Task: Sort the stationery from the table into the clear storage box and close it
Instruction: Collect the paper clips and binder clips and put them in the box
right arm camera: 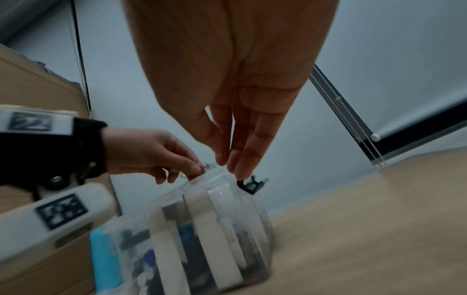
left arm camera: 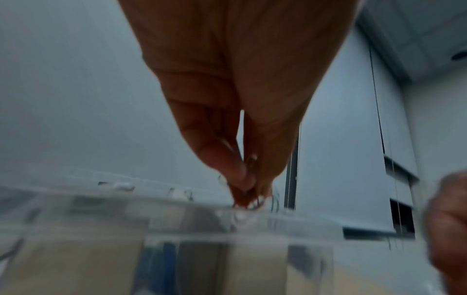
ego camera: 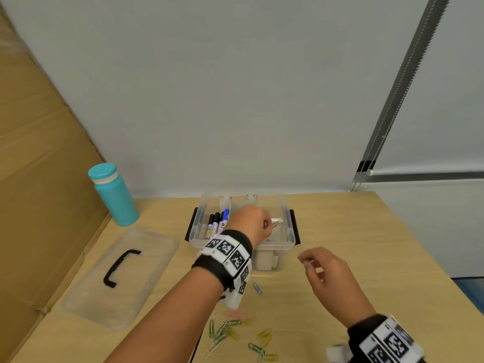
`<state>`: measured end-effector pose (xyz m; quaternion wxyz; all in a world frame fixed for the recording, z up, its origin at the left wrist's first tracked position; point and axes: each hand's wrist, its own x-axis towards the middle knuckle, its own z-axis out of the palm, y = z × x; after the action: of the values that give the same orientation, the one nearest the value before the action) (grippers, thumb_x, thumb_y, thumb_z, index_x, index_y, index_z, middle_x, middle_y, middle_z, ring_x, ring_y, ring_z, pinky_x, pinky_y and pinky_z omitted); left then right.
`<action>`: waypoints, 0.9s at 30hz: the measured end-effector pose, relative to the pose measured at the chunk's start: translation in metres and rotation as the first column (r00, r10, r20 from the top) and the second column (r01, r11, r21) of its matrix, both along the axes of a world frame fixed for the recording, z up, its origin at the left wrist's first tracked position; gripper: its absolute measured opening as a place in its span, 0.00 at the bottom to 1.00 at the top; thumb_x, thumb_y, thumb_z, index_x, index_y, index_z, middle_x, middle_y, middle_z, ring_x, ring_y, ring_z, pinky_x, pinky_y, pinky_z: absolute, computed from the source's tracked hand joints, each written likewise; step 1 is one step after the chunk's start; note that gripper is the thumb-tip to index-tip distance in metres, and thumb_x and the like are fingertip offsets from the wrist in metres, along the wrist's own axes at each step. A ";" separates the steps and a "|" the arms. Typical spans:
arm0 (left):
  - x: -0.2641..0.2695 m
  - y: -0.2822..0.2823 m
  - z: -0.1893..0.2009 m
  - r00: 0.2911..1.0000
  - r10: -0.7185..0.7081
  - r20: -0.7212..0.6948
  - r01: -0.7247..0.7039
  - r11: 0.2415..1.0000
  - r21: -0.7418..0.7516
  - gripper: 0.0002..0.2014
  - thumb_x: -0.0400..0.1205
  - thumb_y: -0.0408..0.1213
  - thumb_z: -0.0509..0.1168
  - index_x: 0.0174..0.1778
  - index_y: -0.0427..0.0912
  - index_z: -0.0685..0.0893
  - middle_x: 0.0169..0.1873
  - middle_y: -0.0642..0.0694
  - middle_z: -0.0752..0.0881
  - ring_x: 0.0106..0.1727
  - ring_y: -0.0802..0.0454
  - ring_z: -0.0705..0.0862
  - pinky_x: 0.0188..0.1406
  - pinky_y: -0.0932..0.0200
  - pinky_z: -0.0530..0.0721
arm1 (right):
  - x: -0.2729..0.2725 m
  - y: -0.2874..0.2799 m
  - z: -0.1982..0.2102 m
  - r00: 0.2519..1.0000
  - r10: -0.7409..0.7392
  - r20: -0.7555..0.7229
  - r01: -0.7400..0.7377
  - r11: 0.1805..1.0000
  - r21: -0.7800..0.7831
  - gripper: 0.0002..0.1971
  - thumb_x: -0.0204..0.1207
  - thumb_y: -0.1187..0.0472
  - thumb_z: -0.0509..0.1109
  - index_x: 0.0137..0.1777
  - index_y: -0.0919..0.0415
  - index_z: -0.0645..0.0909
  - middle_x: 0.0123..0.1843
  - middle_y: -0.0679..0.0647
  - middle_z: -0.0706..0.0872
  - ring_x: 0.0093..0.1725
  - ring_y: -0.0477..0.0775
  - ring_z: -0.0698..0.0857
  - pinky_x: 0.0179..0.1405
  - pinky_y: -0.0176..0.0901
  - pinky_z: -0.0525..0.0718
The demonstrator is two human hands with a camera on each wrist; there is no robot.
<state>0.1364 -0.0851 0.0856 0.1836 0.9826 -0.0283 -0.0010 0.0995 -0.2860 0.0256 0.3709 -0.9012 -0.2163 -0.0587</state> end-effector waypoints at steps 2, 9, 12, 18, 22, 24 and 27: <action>0.011 -0.006 -0.006 0.988 0.008 -0.157 0.016 0.988 0.152 0.13 0.82 0.42 0.63 0.57 0.43 0.86 0.54 0.44 0.88 0.52 0.47 0.86 0.58 0.51 0.84 | -0.008 -0.005 -0.011 0.997 0.037 -0.070 -0.039 0.999 -0.034 0.08 0.80 0.65 0.65 0.50 0.52 0.83 0.48 0.44 0.84 0.45 0.39 0.83 0.38 0.23 0.79; -0.035 0.014 -0.003 1.000 0.003 0.029 -0.002 0.999 -0.043 0.17 0.85 0.46 0.57 0.70 0.53 0.77 0.57 0.54 0.86 0.53 0.55 0.84 0.58 0.53 0.83 | -0.028 -0.008 -0.039 0.957 0.135 -0.257 -0.189 0.962 -0.195 0.06 0.79 0.60 0.65 0.51 0.52 0.82 0.48 0.42 0.84 0.45 0.39 0.83 0.41 0.22 0.76; -0.082 0.036 -0.012 0.997 0.017 0.069 -0.010 0.995 -0.098 0.12 0.85 0.45 0.58 0.63 0.55 0.80 0.52 0.59 0.84 0.39 0.66 0.76 0.46 0.66 0.79 | -0.037 -0.003 -0.047 0.933 0.172 -0.316 -0.255 0.937 -0.241 0.05 0.77 0.60 0.66 0.48 0.50 0.81 0.47 0.42 0.83 0.43 0.38 0.82 0.39 0.23 0.75; -0.160 0.079 -0.078 0.941 0.170 -0.292 -0.180 0.984 -0.007 0.12 0.82 0.50 0.61 0.60 0.56 0.82 0.49 0.61 0.84 0.46 0.63 0.81 0.51 0.64 0.82 | -0.055 0.020 -0.060 0.856 0.243 -0.456 -0.422 0.838 -0.345 0.15 0.67 0.51 0.73 0.49 0.43 0.71 0.49 0.42 0.73 0.46 0.44 0.78 0.47 0.39 0.78; -0.178 0.083 -0.104 0.885 0.169 -0.433 -0.213 0.975 -0.055 0.23 0.75 0.56 0.68 0.64 0.53 0.77 0.54 0.58 0.80 0.51 0.61 0.81 0.55 0.64 0.81 | -0.062 0.037 -0.064 0.848 0.184 -0.496 -0.435 0.777 -0.456 0.39 0.57 0.45 0.81 0.66 0.48 0.65 0.62 0.47 0.65 0.60 0.53 0.74 0.56 0.47 0.78; -0.177 0.081 -0.110 0.871 0.163 -0.463 -0.220 0.973 -0.072 0.30 0.71 0.58 0.71 0.66 0.52 0.74 0.58 0.56 0.77 0.55 0.59 0.80 0.58 0.61 0.81 | -0.062 0.043 -0.064 0.856 0.180 -0.485 -0.427 0.774 -0.467 0.36 0.59 0.45 0.80 0.64 0.49 0.66 0.61 0.48 0.65 0.59 0.53 0.73 0.55 0.47 0.78; -0.170 0.076 -0.111 0.863 0.149 -0.483 -0.201 0.978 -0.058 0.35 0.68 0.60 0.73 0.67 0.49 0.71 0.61 0.54 0.75 0.60 0.56 0.78 0.61 0.56 0.80 | -0.062 0.049 -0.066 0.862 0.174 -0.476 -0.413 0.786 -0.460 0.25 0.68 0.45 0.75 0.59 0.52 0.70 0.58 0.48 0.69 0.58 0.53 0.74 0.56 0.45 0.76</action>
<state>-0.0341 -0.0095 -0.0258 0.2364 0.9394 0.1071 -0.2240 0.0380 -0.2374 -0.0402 0.1392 -0.9143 -0.2822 0.2551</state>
